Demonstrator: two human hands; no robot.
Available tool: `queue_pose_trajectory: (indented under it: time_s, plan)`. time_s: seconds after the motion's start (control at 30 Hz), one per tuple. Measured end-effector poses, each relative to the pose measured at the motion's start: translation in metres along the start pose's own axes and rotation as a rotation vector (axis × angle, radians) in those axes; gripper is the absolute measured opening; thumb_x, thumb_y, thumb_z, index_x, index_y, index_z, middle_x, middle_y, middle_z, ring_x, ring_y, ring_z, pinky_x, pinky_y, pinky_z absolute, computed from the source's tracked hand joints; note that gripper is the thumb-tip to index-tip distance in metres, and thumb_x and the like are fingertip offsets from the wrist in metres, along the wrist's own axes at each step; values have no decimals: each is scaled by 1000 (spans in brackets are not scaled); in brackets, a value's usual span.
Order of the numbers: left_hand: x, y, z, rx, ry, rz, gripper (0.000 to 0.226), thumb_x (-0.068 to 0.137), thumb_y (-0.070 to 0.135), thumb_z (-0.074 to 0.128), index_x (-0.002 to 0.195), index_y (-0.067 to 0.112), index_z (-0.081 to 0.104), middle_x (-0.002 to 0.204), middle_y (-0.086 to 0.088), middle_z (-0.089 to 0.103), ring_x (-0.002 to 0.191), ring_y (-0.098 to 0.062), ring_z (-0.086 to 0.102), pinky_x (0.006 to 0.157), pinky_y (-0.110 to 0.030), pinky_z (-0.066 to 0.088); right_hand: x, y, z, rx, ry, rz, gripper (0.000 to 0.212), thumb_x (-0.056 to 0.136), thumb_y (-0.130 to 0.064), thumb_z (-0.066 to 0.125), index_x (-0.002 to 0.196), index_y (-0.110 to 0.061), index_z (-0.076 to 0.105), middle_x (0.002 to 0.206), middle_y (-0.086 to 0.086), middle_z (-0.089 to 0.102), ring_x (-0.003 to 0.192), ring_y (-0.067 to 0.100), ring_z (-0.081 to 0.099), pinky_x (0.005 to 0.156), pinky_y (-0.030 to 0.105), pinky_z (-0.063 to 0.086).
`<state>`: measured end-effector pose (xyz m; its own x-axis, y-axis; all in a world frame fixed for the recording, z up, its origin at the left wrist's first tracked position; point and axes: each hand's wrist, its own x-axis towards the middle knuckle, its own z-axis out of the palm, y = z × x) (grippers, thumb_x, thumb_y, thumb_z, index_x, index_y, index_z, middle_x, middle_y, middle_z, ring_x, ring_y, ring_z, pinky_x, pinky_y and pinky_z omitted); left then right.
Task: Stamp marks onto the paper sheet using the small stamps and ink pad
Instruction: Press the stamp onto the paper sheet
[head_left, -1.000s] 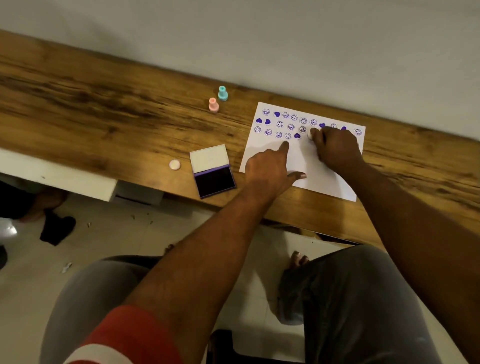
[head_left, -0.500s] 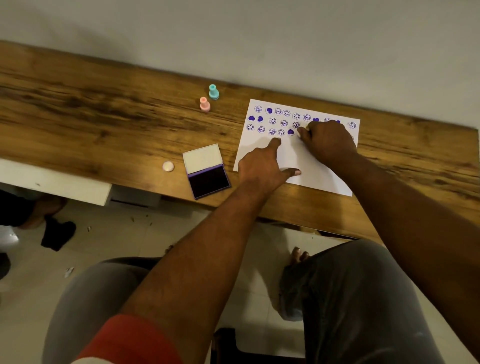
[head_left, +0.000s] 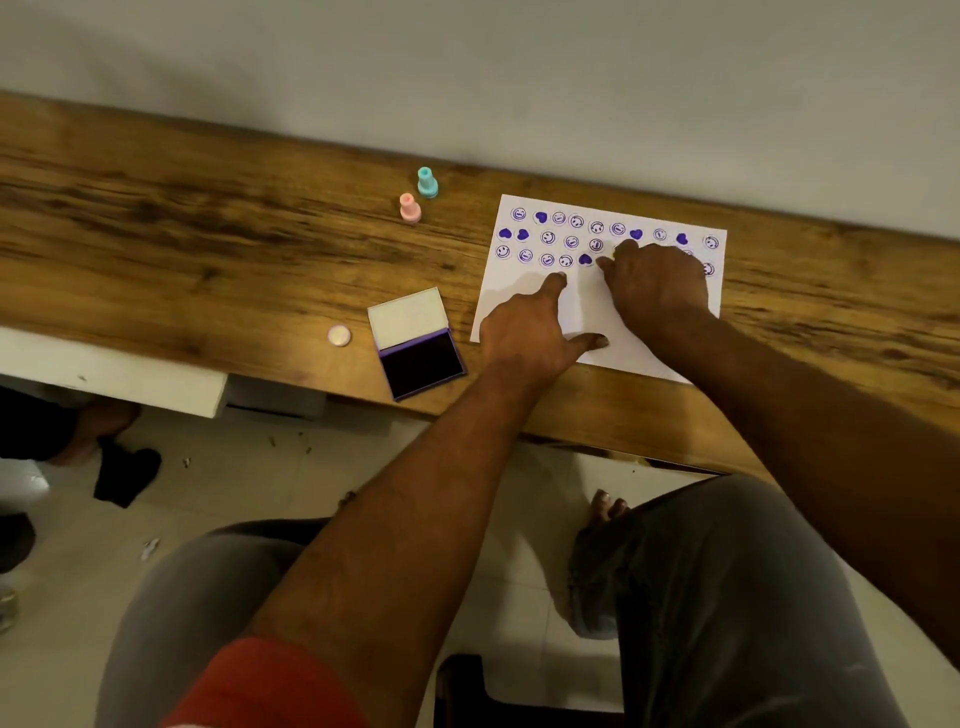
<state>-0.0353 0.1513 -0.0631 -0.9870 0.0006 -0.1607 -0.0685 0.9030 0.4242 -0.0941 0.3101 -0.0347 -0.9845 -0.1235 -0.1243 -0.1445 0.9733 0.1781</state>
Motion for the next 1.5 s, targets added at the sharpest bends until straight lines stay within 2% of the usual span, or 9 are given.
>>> queue_pose_trajectory:
  time_s: [0.37,0.47,0.53,0.63,1.0,1.17,1.27,1.37,1.5]
  plan:
    - [-1,3,-3,18,-17,-5,101,78,86,64,159,32,36,142,0,63,121,-26,64,92,-42,55,9,12,-7,71,-64,-35,53,109,-49,30,121,-11,65,111,17,71,101,39,68,71,40,45]
    - [-3,2,-1,-4,-14,11,99,82,82,64,161,30,34,144,-1,62,123,-26,63,93,-41,55,1,33,-6,525,129,161,58,108,-52,27,114,-13,70,100,15,74,99,40,67,76,36,43]
    - [-4,1,2,0,8,7,96,85,81,61,161,30,34,142,-1,63,121,-25,65,92,-40,55,-18,39,-1,1013,295,376,54,106,-51,31,99,-15,70,75,3,68,76,29,67,69,32,40]
    - [-5,-1,6,29,34,24,96,86,83,57,161,29,33,136,-3,66,116,-24,66,88,-38,55,-53,24,13,1485,301,575,47,106,-52,40,82,-19,62,64,-5,58,58,12,54,58,29,45]
    - [-5,2,0,14,37,37,92,88,80,57,160,28,35,138,-4,66,117,-25,66,89,-38,55,-63,2,14,1312,400,448,46,109,-45,40,102,-12,71,73,1,65,69,11,63,73,39,56]
    - [-4,-3,-19,4,-29,54,100,91,75,59,168,32,12,151,-8,57,124,-28,62,95,-40,54,-63,-23,0,1228,303,238,40,108,-40,47,122,-10,71,113,6,72,99,18,67,85,28,56]
    - [-15,-26,-48,24,89,57,94,93,72,59,167,33,17,138,-4,67,112,-24,68,91,-41,55,-64,-37,-8,1124,299,172,39,107,-34,53,138,-12,64,125,7,63,101,14,59,82,9,46]
    - [-36,-72,-88,-75,164,52,79,93,66,64,159,30,40,102,3,73,97,-19,68,74,-31,48,-70,-56,-16,1090,244,102,39,104,-35,59,136,-14,64,122,7,64,96,15,60,84,25,54]
    - [-65,-150,-129,-100,247,-50,66,93,58,69,152,30,53,84,11,59,88,-14,63,71,-30,44,-73,-104,-34,1068,182,-86,40,98,-40,67,133,-21,68,117,-3,70,89,6,62,75,9,44]
